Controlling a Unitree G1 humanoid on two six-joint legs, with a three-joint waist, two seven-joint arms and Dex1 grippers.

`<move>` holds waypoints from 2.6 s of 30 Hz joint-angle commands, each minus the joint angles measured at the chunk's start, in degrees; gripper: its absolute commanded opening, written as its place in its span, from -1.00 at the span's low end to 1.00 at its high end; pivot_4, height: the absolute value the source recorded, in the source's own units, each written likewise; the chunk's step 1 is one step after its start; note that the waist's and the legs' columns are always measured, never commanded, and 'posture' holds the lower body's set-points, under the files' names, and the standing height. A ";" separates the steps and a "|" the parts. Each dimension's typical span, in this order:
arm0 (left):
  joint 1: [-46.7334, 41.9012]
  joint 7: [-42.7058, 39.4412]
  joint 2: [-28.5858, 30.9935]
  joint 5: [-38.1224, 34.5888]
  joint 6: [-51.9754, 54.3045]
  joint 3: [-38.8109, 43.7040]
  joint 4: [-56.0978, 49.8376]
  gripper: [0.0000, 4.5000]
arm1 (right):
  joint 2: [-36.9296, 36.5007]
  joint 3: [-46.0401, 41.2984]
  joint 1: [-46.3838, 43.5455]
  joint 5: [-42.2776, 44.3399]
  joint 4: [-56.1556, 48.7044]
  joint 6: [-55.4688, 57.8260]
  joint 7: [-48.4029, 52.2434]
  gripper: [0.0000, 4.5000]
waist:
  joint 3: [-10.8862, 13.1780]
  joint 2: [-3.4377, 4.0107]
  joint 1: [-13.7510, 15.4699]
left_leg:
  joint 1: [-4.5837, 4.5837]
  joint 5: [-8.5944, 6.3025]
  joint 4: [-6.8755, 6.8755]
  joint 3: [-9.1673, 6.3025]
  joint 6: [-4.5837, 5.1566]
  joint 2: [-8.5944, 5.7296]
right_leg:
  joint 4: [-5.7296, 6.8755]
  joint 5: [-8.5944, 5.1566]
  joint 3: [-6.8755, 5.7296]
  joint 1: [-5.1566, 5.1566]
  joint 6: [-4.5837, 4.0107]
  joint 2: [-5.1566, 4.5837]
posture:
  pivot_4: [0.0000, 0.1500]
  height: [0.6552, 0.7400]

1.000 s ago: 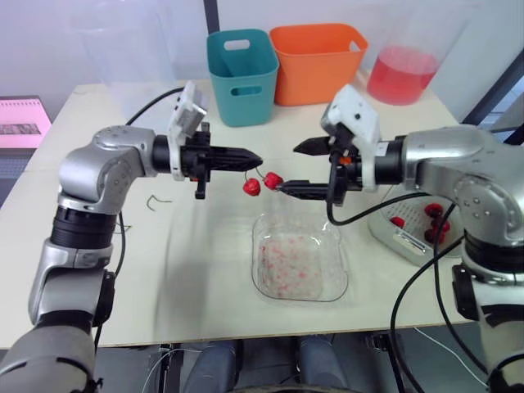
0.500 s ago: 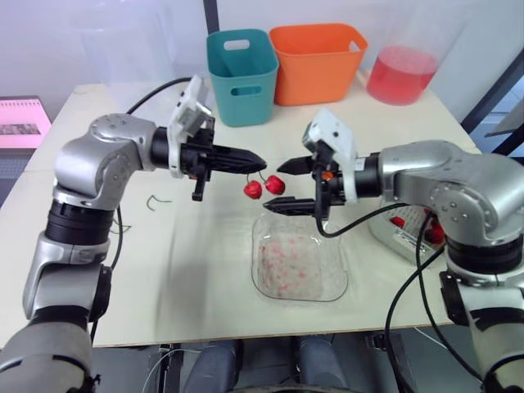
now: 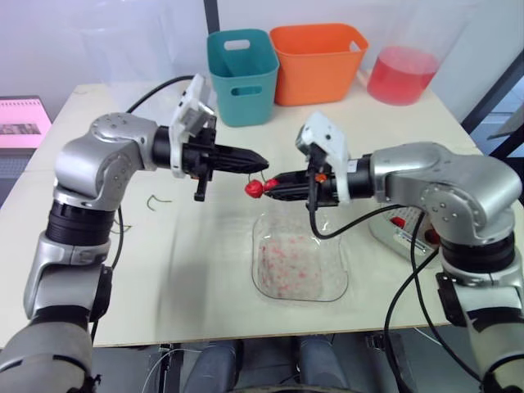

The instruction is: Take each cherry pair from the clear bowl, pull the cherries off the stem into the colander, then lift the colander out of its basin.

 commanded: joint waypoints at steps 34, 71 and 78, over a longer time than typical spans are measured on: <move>1.00 4.69 -2.47 2.40 -5.54 2.25 0.97 -1.00 | -25.80 -34.68 40.77 -13.98 11.83 -23.33 3.75 -0.68 | -0.01 0.02 -0.07 | 0.09 -0.02 0.02 0.43 0.05 -0.02 | 0.02 0.00 0.09 0.10 0.01 0.05 | 1.00 1.00; -1.02 5.97 -1.39 -1.02 -0.67 4.87 -3.53 -1.00 | 12.03 -13.23 11.56 11.88 3.00 -9.35 -12.26 0.99 | 0.00 0.02 -0.14 | 0.00 0.03 0.08 -0.02 -0.03 -0.03 | 0.11 0.00 0.06 0.03 0.01 -0.02 | 1.00 1.00; -0.78 6.64 -1.24 -1.17 -0.35 4.95 -3.85 -1.00 | 14.74 -9.90 9.18 10.83 4.51 -10.98 -12.35 0.99 | -0.01 0.03 -0.02 | 0.02 0.03 0.09 -0.02 -0.04 -0.03 | 0.17 0.00 0.06 0.00 0.01 0.00 | 1.00 1.00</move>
